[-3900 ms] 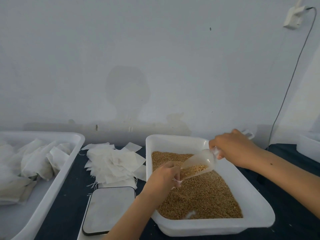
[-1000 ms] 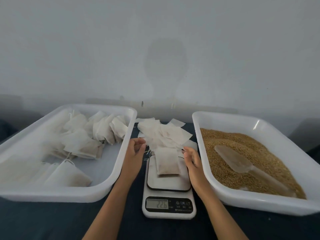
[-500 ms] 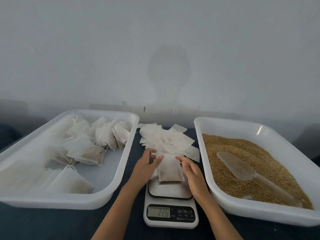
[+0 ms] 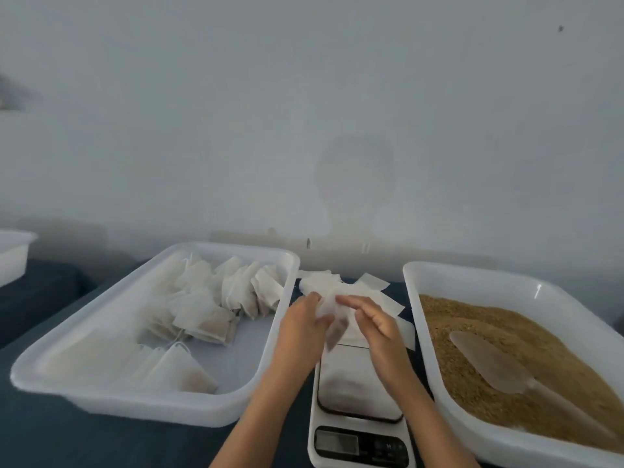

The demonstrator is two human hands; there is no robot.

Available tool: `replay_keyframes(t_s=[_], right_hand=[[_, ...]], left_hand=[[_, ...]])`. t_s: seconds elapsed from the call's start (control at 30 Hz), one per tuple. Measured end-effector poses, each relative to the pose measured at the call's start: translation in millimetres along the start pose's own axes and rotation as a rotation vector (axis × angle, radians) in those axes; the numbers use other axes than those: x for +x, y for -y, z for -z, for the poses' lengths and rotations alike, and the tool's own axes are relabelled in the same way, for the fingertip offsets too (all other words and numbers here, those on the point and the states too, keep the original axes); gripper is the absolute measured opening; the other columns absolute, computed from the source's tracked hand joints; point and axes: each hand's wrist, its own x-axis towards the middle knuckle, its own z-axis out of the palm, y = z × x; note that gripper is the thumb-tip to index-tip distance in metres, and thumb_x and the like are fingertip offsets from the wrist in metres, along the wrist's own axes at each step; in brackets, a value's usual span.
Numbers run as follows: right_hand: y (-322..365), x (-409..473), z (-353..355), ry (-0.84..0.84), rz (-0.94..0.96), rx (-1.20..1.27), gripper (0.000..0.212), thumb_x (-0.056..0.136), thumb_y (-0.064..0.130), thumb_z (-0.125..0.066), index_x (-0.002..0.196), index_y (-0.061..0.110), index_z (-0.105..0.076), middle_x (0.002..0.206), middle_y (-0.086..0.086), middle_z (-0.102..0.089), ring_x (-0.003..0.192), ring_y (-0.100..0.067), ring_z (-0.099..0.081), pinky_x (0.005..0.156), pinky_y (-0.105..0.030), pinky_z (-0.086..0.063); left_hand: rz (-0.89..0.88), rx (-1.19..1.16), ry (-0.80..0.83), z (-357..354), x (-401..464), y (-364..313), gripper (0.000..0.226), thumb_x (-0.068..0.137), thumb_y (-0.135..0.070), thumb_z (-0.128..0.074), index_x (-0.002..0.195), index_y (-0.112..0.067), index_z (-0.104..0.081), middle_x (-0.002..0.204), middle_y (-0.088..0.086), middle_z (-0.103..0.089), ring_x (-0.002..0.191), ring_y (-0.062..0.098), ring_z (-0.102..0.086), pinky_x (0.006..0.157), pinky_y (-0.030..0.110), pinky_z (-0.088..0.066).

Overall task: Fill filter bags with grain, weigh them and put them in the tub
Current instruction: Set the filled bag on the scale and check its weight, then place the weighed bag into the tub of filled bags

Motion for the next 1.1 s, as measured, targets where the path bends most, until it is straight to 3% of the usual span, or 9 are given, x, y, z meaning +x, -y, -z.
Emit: replay_keyframes(t_s=[0.17,0.3,0.4,0.53,0.67,0.73,0.8,0.87,1.1], right_hand=[[35.0,31.6,-53.1,0.099,0.047,0.053,0.038,0.096,-0.002,-0.038,0.106,0.02,-0.067,0.112,0.011,-0.064,0.105,0.009,-0.054,0.085,-0.003,-0.037],[39.3,41.0,-102.1,0.255,-0.042,-0.017,0.038,0.096,-0.001,-0.036,0.108,0.014,-0.068,0.109,0.01,-0.064,0.102,0.004,-0.056,0.087,-0.009,-0.041],[33.3,39.2,-131.8,0.396,-0.124,-0.176,0.039,0.095,-0.002,-0.035,0.113,0.009,-0.067,0.116,0.002,-0.064,0.1,0.001,-0.055,0.084,-0.007,-0.041],[27.1,35.1,-154.1,0.581,-0.189,-0.426,0.041,0.093,0.0,-0.033,0.117,0.012,-0.065,0.127,-0.003,-0.06,0.115,-0.016,-0.054,0.102,-0.03,-0.042],[33.7,35.8,-166.2,0.748,-0.256,-0.559,0.047,0.088,-0.007,-0.031,0.119,0.01,-0.063,0.13,-0.009,-0.057,0.112,-0.024,-0.058,0.095,-0.037,-0.048],[36.6,35.5,-172.0,0.817,-0.321,-0.543,0.05,0.088,-0.01,-0.028,0.124,0.007,-0.059,0.133,-0.012,-0.054,0.113,-0.025,-0.058,0.085,-0.036,-0.052],[39.0,33.2,-177.3,0.877,-0.366,-0.525,0.05,0.09,-0.01,-0.026,0.129,0.006,-0.054,0.137,-0.013,-0.049,0.117,-0.027,-0.055,0.082,-0.038,-0.053],[40.3,30.6,-181.1,0.936,-0.378,-0.54,0.05,0.089,-0.009,-0.03,0.132,0.007,-0.051,0.139,-0.013,-0.047,0.12,-0.03,-0.052,0.086,-0.04,-0.053],[40.5,31.3,-172.9,0.93,-0.28,-0.531,0.056,0.09,-0.01,-0.033,0.138,0.016,-0.043,0.143,-0.009,-0.038,0.128,-0.026,-0.044,0.098,-0.036,-0.044]], left_hand=[[0.052,0.121,-0.082,75.2,2.9,7.2,0.012,0.093,-0.022,-0.052,0.086,-0.015,-0.047,0.081,0.001,-0.052,0.078,0.021,-0.049,0.062,0.024,-0.027],[0.239,0.106,0.023,122.0,-3.2,40.7,0.008,0.091,-0.018,-0.054,0.089,-0.01,-0.055,0.091,0.013,-0.059,0.087,0.031,-0.06,0.064,0.03,-0.046],[0.388,0.048,0.124,138.4,-10.2,66.8,0.006,0.091,-0.009,-0.055,0.092,-0.003,-0.056,0.094,0.02,-0.061,0.082,0.03,-0.064,0.069,0.039,-0.057],[0.516,0.163,0.324,143.0,-18.2,91.0,0.014,0.093,-0.013,-0.052,0.107,-0.01,-0.055,0.085,0.003,-0.062,0.069,0.012,-0.063,0.057,0.021,-0.055],[0.502,0.366,0.451,143.2,-19.8,106.5,0.008,0.09,-0.015,-0.05,0.094,-0.016,-0.056,0.077,-0.002,-0.057,0.065,0.009,-0.055,0.058,0.018,-0.045],[0.512,0.468,0.467,142.8,-19.3,110.7,0.011,0.088,-0.018,-0.053,0.098,-0.015,-0.056,0.079,-0.003,-0.056,0.072,0.011,-0.055,0.064,0.019,-0.044],[0.51,0.598,0.499,142.7,-18.2,113.8,0.024,0.086,-0.024,-0.057,0.107,-0.012,-0.058,0.097,0.001,-0.062,0.092,0.017,-0.059,0.078,0.024,-0.044],[0.499,0.7,0.534,141.8,-17.9,115.7,0.027,0.085,-0.028,-0.06,0.108,-0.014,-0.058,0.113,0.004,-0.063,0.101,0.018,-0.059,0.085,0.026,-0.044],[0.495,0.883,0.499,135.2,-9.8,119.0,0.056,0.08,-0.042,-0.067,0.128,-0.019,-0.048,0.124,-0.001,-0.057,0.113,0.018,-0.055,0.089,0.027,-0.042]])
